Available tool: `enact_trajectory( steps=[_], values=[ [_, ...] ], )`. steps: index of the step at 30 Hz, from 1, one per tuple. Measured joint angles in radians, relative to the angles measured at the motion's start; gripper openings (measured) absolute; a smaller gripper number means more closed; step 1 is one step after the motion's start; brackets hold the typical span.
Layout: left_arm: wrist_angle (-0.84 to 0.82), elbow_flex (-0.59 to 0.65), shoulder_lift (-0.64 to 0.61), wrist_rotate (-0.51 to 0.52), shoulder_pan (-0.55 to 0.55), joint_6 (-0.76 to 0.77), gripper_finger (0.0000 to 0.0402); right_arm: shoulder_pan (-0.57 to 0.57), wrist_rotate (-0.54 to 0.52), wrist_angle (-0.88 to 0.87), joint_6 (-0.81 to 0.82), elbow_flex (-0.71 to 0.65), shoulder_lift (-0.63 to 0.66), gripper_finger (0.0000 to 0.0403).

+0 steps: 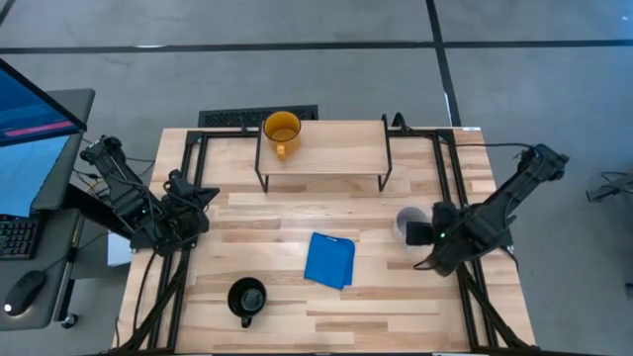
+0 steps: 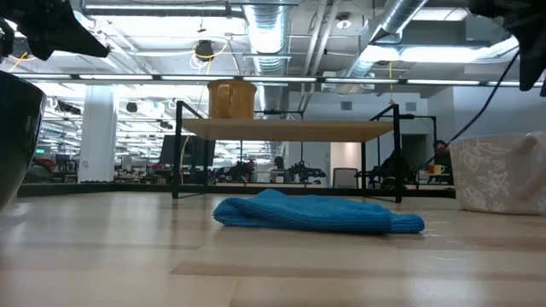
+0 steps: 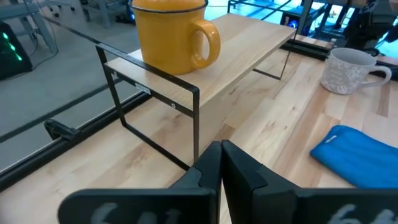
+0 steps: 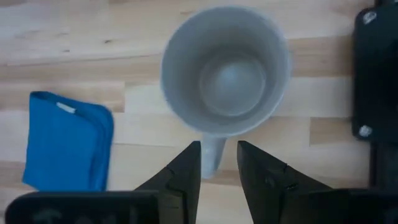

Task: Stack small to large cups/mugs on shelf
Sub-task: Put the white mug on the shelf

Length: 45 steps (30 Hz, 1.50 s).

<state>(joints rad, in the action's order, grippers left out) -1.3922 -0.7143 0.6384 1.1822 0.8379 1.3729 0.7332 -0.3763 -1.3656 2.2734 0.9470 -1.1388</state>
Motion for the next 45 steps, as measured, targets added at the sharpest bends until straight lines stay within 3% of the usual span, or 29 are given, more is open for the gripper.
enact_trajectory(
  steps=[6,13,21,29,45],
  values=[
    [0.023,0.0,0.0,-0.044,0.0,0.004,0.0,0.009,-0.13,0.107,-0.053,-0.021,0.087,0.0127],
    [0.026,0.0,0.0,-0.044,0.0,0.004,0.0,-0.023,-0.118,0.206,-0.109,-0.021,0.004,0.0127],
    [0.026,0.0,0.0,-0.044,0.0,0.004,0.0,-0.02,0.08,0.218,-0.049,0.001,-0.074,0.0127],
    [0.025,0.0,0.0,-0.044,0.0,-0.008,0.0,-0.035,0.099,0.187,-0.048,0.071,-0.13,0.0127],
    [0.021,0.0,0.0,-0.043,0.0,-0.026,0.0,-0.062,0.169,0.147,-0.048,0.072,-0.21,0.0127]
  ],
)
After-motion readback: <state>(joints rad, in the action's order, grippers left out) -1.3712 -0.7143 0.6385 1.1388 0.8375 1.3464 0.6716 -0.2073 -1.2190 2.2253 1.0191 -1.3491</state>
